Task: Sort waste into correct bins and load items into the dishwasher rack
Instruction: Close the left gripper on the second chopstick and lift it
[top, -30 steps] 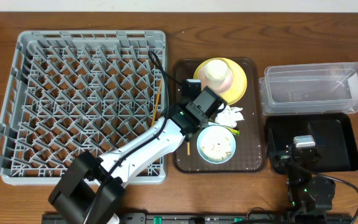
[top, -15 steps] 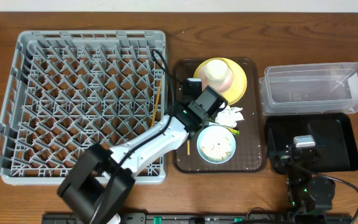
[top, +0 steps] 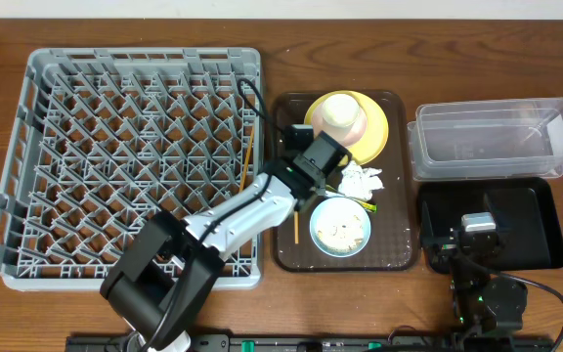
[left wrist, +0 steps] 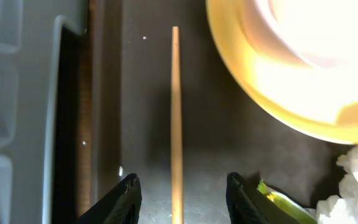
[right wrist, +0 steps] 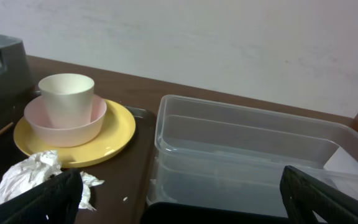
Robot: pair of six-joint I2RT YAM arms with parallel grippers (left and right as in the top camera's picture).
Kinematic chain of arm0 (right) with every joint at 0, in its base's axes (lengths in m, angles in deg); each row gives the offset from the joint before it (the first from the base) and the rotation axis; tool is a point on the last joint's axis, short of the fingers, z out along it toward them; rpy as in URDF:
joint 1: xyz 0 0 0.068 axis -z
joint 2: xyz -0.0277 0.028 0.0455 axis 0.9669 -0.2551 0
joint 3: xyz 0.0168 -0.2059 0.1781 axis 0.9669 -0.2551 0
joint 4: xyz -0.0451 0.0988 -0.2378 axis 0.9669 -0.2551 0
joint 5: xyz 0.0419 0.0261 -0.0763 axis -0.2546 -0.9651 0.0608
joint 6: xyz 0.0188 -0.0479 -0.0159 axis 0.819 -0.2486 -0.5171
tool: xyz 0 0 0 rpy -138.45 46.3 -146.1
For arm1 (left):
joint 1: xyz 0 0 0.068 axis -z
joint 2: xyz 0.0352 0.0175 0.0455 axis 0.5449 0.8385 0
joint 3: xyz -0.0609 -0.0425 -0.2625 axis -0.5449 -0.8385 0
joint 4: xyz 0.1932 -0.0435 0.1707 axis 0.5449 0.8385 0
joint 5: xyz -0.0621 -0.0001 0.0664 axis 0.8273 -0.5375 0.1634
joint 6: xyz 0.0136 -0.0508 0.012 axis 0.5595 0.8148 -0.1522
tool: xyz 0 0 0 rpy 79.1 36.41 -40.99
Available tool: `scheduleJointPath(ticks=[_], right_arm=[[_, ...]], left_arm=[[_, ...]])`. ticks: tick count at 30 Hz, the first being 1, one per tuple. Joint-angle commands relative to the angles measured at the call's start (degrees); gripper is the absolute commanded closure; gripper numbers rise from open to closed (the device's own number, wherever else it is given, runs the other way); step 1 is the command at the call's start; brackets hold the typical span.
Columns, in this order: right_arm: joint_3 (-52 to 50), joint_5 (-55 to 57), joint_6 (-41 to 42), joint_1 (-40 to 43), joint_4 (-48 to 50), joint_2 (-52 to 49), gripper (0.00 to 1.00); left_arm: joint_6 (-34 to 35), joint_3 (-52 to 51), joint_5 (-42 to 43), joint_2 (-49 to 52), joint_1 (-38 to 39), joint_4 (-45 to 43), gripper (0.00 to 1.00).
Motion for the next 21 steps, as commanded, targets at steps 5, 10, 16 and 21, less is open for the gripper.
scheduleJointPath(ticks=[5,10,16,21], right_arm=[[-0.07,-0.09,-0.63,0.44,-0.24,0.31,0.01],[-0.07,-0.09,-0.63,0.44,-0.24,0.31,0.01],[-0.07,-0.09,-0.63,0.44,-0.24,0.31,0.01],[-0.07,-0.09,-0.63,0.44,-0.24,0.31,0.01]], left_arm=[[-1.2,-0.33,9.35,2.38,-4.33,-1.44,0.53],[-1.49,-0.33,9.79,2.71,-4.48,-2.01,0.53],[-1.46,-0.35,9.75,2.82,-4.46,-1.99,0.66],[-1.46,-0.35,9.53,3.41,-4.46,-2.14,0.67]])
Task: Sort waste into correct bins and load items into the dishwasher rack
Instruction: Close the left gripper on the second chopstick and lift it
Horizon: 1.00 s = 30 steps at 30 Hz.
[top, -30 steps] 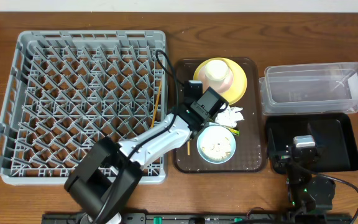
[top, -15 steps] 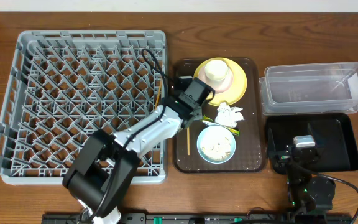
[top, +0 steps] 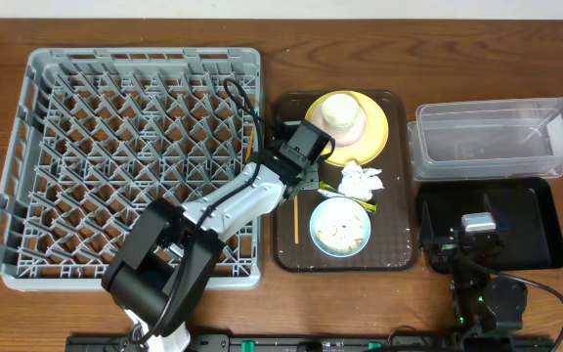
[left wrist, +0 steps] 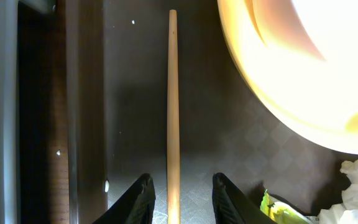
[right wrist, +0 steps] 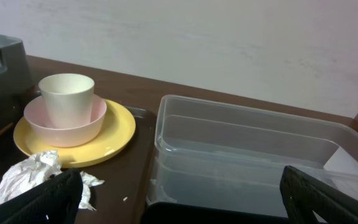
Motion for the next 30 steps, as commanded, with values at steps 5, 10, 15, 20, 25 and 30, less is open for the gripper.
scheduleJointPath(ticks=[5,10,15,20,25,30], right_arm=[[-0.07,-0.09,-0.61,0.44,-0.24,0.31,0.01],[-0.07,-0.09,-0.61,0.44,-0.24,0.31,0.01],[-0.07,-0.09,-0.61,0.44,-0.24,0.31,0.01],[-0.07,-0.09,-0.61,0.44,-0.24,0.31,0.01],[-0.07,-0.09,-0.61,0.44,-0.24,0.31,0.01],[-0.07,-0.09,-0.61,0.44,-0.24,0.31,0.01]], left_arm=[[-0.35,-0.35,-0.13,2.95,-0.09,-0.98,0.71],[-0.37,-0.35,-0.55,5.46,-0.09,-2.45,0.71],[-0.35,-0.35,-0.55,7.17,-0.09,-3.43,0.76],[-0.33,-0.35,-0.52,7.23,-0.09,-2.89,0.8],[-0.33,-0.33,-0.13,7.15,-0.09,-1.53,0.93],[-0.37,-0.33,2.12,5.4,-0.09,-1.46,0.94]])
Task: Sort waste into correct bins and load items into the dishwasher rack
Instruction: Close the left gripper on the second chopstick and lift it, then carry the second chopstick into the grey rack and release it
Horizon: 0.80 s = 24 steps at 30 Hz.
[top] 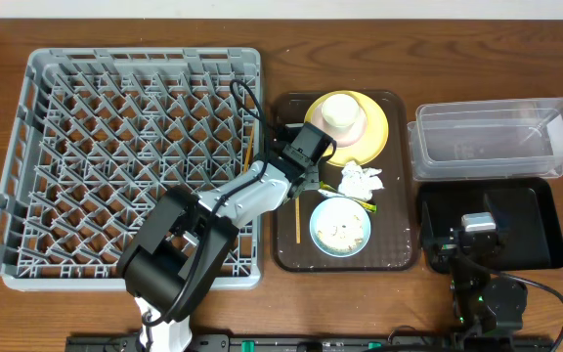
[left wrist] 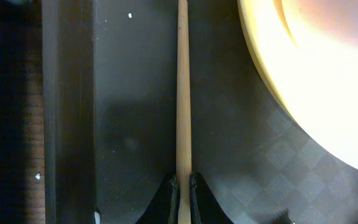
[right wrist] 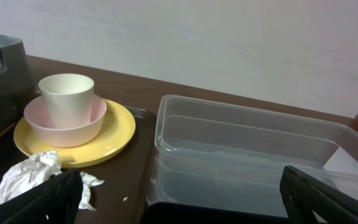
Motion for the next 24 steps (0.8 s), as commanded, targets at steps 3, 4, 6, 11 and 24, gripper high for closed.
scheduleJointPath(ticks=[3,4,6,11,24], right_arm=[[-0.07,-0.09,-0.61,0.44,-0.24,0.31,0.01],[-0.07,-0.09,-0.61,0.44,-0.24,0.31,0.01],[-0.07,-0.09,-0.61,0.44,-0.24,0.31,0.01],[-0.07,-0.09,-0.61,0.44,-0.24,0.31,0.01],[-0.07,-0.09,-0.61,0.44,-0.24,0.31,0.01]], left_arm=[[-0.35,-0.66,3.52,-2.08,-0.07,2.56,0.94],[-0.35,-0.66,3.54,-3.13,-0.09,2.95,0.94],[-0.37,-0.66,3.52,-5.79,-0.09,3.87,0.94],[-5.22,-0.66,3.52,-14.23,-0.09,6.62,0.94],[-7.87,-0.68,-20.24,-28.52,-0.33,17.99,0.94]])
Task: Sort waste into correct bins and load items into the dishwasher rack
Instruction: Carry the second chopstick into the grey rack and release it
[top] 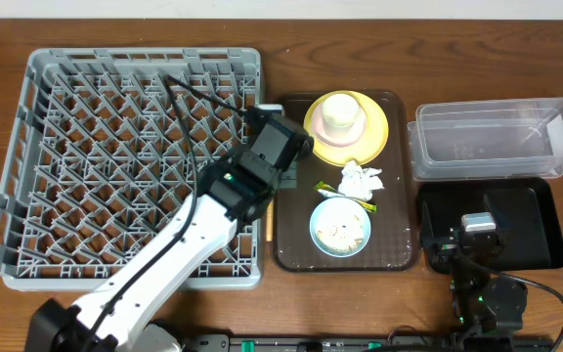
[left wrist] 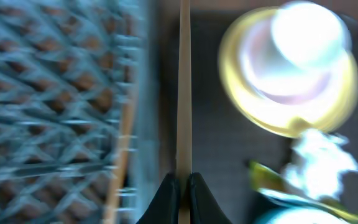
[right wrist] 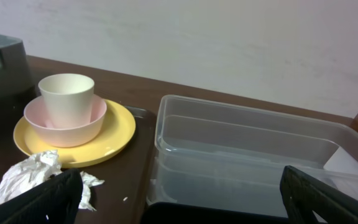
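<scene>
My left gripper (top: 270,186) is shut on a wooden chopstick (top: 269,220), held up over the gap between the grey dishwasher rack (top: 125,166) and the brown tray (top: 296,256). In the blurred left wrist view the chopstick (left wrist: 184,87) runs straight up from the closed fingertips (left wrist: 168,193). A second chopstick (left wrist: 122,146) lies on the rack's right edge. My right gripper (right wrist: 179,199) stands open above the black bin (top: 541,220), holding nothing.
On the tray are a yellow plate (top: 374,137) with a pink bowl and cream cup (top: 338,112), a crumpled tissue (top: 362,179), a green wrapper (top: 332,191) and a blue bowl of scraps (top: 340,227). A clear bin (top: 492,137) stands at the right.
The left gripper, then shut on the chopstick lying on the tray, now holds it raised and further left at the rack's right edge. The right arm has not moved.
The left gripper hung open astride the chopstick on the tray's left side. Its jaws then stood narrower around the stick, then shut on it. Now the chopstick is off the tray, beside the rack. The right gripper stayed open over the black bin.
</scene>
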Robot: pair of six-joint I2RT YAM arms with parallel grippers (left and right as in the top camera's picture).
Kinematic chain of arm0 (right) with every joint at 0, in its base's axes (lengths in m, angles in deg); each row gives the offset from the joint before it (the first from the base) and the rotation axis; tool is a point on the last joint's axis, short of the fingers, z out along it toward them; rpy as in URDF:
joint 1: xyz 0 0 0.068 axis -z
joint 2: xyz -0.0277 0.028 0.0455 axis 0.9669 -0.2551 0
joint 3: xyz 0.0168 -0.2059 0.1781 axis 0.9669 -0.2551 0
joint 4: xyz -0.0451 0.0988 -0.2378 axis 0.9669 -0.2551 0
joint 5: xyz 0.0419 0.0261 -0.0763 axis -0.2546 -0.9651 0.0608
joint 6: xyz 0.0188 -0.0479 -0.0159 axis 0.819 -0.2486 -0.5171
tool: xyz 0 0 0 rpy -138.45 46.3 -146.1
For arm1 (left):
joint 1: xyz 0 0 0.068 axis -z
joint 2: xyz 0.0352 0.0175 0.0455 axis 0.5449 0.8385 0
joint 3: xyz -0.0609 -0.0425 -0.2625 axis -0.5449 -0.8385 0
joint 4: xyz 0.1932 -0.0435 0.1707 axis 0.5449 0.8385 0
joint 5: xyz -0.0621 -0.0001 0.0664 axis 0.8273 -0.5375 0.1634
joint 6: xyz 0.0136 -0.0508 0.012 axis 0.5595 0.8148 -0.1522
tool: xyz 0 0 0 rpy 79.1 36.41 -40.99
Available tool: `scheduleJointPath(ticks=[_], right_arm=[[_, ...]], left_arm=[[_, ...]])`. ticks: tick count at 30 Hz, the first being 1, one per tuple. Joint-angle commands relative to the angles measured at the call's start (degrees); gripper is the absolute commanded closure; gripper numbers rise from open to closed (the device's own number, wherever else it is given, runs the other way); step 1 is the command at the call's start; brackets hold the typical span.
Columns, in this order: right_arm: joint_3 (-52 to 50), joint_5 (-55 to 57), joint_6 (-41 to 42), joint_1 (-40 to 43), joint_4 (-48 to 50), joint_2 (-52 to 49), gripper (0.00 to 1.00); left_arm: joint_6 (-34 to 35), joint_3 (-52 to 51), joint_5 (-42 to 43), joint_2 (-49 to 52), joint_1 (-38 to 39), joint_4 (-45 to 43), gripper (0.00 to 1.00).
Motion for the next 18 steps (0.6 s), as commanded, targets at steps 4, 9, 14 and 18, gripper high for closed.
scheduleJointPath(ticks=[4,9,14,18], right_arm=[[-0.04,-0.09,-0.63,0.44,-0.24,0.31,0.01],[-0.04,-0.09,-0.63,0.44,-0.24,0.31,0.01],[-0.04,-0.09,-0.63,0.44,-0.24,0.31,0.01],[-0.04,-0.09,-0.63,0.44,-0.24,0.31,0.01]], left_arm=[[-1.33,-0.44,-11.72,1.36,-0.83,1.09,0.94],[-1.31,-0.44,-11.74,2.78,-2.62,1.05,0.94],[-1.31,-0.44,-11.67,4.61,-4.92,1.01,0.94],[-1.33,-0.44,-9.73,6.6,-5.55,-0.07,0.94]])
